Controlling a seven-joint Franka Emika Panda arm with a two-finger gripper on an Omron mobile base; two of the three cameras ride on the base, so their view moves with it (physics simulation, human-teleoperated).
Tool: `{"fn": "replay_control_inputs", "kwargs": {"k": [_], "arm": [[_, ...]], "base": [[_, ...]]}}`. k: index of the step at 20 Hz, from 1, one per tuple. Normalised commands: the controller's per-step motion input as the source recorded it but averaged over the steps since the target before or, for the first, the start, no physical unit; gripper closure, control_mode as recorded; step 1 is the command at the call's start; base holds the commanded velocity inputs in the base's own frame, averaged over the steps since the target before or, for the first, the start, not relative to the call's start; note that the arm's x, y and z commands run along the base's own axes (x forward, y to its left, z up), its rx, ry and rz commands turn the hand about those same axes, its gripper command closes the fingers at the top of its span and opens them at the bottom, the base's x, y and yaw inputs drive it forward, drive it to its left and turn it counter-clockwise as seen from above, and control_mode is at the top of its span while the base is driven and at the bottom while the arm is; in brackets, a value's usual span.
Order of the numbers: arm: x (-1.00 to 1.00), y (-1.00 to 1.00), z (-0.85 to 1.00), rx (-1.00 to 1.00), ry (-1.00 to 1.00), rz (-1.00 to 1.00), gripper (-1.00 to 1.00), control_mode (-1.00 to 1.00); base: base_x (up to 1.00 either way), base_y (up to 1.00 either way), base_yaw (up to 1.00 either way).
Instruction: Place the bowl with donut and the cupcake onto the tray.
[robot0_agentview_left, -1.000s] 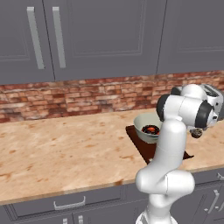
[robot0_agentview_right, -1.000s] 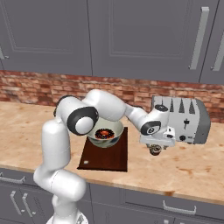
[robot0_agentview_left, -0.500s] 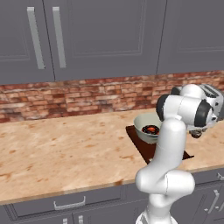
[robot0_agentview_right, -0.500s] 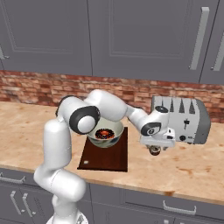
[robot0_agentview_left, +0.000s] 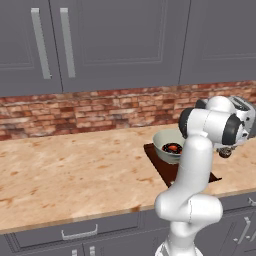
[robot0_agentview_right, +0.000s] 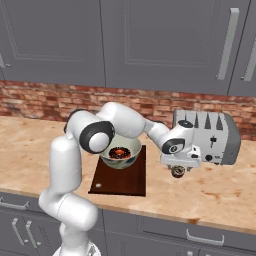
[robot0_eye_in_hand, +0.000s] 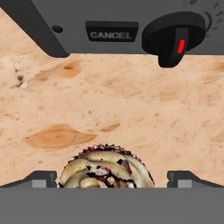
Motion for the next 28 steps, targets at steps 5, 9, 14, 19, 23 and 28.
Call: {"fn": "replay_control_inputs", "kwargs": {"k": [5, 9, 14, 19, 23, 28], "arm": [[0.00, 0.00, -0.17, 0.03, 0.02, 0.00, -1.00, -1.00], [0.00, 0.00, -0.14, 0.01, 0.04, 0.00, 1.00, -1.00], [0.00, 0.00, -0.01, 0.00, 0.01, 0.00, 1.00, -1.00], [-0.17, 0.05, 0.18, 0.00, 0.00, 0.00, 1.00, -1.00], [-0.47, 0.47, 0.29, 0.00, -0.03, 0.01, 1.00, -1.00], [-0.45, 0.83, 0.13, 0.00, -0.06, 0.00, 1.00, -1.00]], "base": [[0.00, 0.00, 0.00], [0.00, 0.00, 0.00], [0.00, 0.00, 0.00], [0.00, 0.00, 0.00], [0.00, 0.00, 0.00], [0.00, 0.00, 0.00]]}}
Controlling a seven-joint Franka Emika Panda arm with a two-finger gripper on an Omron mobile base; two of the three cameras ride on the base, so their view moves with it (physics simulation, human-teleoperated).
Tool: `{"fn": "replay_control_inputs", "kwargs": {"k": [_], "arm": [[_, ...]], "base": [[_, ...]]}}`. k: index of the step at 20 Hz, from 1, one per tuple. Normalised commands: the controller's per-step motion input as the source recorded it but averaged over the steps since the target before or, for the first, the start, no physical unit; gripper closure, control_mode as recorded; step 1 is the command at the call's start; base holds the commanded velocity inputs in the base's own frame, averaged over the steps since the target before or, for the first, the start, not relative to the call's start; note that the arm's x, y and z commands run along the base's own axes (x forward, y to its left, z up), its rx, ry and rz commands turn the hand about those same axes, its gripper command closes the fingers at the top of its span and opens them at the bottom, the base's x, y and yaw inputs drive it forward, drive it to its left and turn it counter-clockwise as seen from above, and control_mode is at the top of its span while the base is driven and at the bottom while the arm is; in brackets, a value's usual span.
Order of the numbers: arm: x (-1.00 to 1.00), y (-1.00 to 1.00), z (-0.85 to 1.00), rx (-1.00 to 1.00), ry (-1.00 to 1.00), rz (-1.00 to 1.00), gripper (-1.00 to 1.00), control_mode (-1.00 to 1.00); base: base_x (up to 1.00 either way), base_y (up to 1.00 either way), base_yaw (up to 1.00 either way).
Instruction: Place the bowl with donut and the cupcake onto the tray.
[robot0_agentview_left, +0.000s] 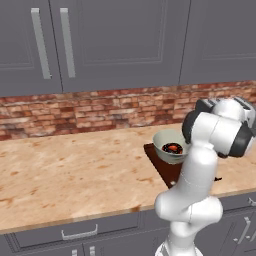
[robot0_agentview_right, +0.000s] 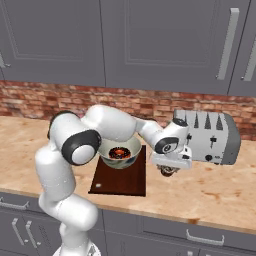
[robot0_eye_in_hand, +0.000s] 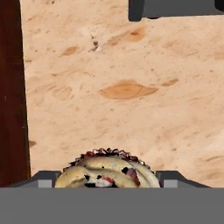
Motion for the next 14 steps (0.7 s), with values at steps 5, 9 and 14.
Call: {"fn": "replay_control_inputs", "kwargs": {"k": [5, 9, 14], "arm": [[-0.70, 0.80, 0.01, 0.00, -0.06, 0.00, 1.00, -1.00], [-0.97, 0.54, 0.00, 0.00, -0.06, 0.01, 1.00, -1.00], [-0.18, 0.65, 0.25, -0.01, -0.01, 0.01, 1.00, -1.00]], "base": [[0.00, 0.00, 0.00], [0.00, 0.00, 0.00], [0.00, 0.00, 0.00]]}}
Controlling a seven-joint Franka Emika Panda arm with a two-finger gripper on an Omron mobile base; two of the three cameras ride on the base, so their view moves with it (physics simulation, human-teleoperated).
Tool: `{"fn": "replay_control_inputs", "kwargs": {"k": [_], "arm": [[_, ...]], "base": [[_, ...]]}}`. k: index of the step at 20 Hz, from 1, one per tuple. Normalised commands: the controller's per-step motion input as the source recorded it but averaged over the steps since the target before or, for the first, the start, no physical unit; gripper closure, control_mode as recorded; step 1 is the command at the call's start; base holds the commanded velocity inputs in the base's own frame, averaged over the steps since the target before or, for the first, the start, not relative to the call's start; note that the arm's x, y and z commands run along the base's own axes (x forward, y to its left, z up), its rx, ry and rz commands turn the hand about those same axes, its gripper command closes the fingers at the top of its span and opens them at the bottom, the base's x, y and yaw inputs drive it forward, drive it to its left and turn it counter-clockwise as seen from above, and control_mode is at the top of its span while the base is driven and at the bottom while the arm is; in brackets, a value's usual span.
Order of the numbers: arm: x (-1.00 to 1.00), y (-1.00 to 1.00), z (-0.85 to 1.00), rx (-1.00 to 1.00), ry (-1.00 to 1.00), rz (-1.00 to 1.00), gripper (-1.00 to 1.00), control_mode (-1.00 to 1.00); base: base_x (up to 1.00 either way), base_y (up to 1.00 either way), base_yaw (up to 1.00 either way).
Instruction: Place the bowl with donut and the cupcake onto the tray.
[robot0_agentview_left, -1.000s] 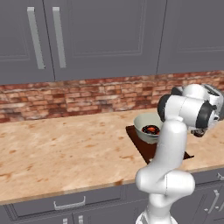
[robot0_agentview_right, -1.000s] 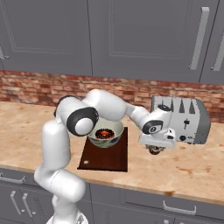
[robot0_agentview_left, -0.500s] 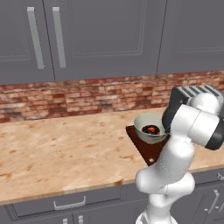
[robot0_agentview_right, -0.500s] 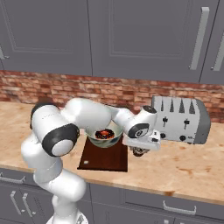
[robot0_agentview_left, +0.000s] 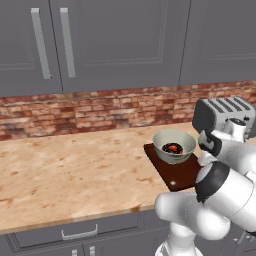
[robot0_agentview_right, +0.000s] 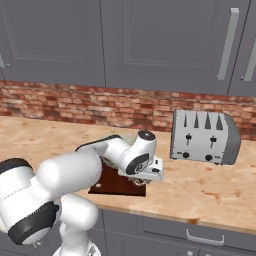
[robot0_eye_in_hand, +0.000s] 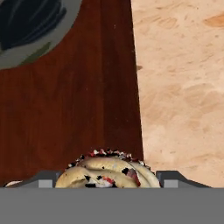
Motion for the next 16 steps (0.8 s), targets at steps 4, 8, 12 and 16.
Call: {"fn": "replay_control_inputs", "kwargs": {"k": [4, 8, 12, 16], "arm": [[0.00, 0.76, 0.18, -0.04, 0.00, 0.00, 1.00, -1.00], [0.00, 0.37, -0.02, -0.01, 0.00, 0.00, 1.00, -1.00], [0.00, 0.09, -0.31, -0.03, 0.00, 0.00, 1.00, -1.00], [0.03, 0.01, -0.35, -0.05, 0.00, 0.00, 1.00, -1.00]], "base": [[0.00, 0.00, 0.00], [0.00, 0.00, 0.00], [0.00, 0.00, 0.00], [0.00, 0.00, 0.00]]}}
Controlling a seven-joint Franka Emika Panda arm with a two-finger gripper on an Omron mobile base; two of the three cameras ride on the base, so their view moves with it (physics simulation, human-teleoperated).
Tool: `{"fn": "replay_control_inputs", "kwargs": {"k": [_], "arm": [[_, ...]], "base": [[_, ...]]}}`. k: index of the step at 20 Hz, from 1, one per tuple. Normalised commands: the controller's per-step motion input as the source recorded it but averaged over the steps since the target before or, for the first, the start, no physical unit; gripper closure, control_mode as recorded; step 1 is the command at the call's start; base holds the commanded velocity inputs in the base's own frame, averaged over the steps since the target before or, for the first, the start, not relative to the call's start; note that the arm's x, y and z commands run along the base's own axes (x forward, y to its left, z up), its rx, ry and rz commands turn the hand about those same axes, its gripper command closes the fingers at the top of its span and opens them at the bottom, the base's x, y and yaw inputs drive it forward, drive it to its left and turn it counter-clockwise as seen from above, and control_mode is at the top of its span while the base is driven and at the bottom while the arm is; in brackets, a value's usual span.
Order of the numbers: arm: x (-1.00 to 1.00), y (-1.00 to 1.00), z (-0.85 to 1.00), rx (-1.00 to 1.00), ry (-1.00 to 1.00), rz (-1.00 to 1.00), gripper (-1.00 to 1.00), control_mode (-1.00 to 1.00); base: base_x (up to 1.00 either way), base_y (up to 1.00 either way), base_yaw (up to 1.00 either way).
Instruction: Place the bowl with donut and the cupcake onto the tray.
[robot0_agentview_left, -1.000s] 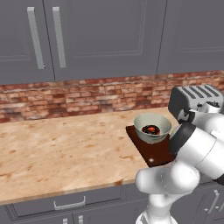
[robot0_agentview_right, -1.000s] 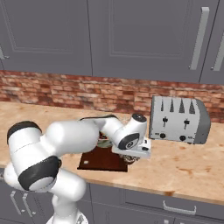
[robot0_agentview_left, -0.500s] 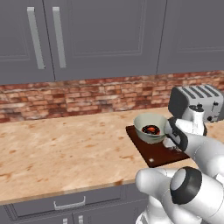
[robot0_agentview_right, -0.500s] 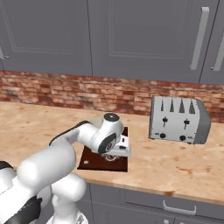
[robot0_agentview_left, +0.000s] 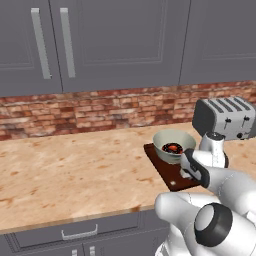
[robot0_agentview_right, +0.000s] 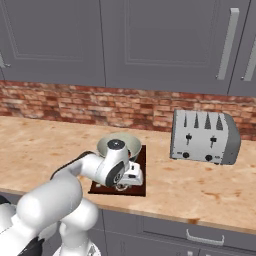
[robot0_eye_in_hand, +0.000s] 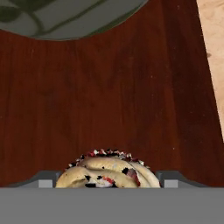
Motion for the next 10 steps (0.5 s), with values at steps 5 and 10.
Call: {"fn": "replay_control_inputs", "kwargs": {"k": [5, 10], "arm": [[0.00, 0.02, -0.03, -0.01, 0.00, 0.00, 1.00, -1.00], [0.13, 0.05, 0.02, -0.01, 0.00, 0.00, 1.00, -1.00]], "base": [[0.00, 0.00, 0.00], [0.00, 0.00, 0.00]]}}
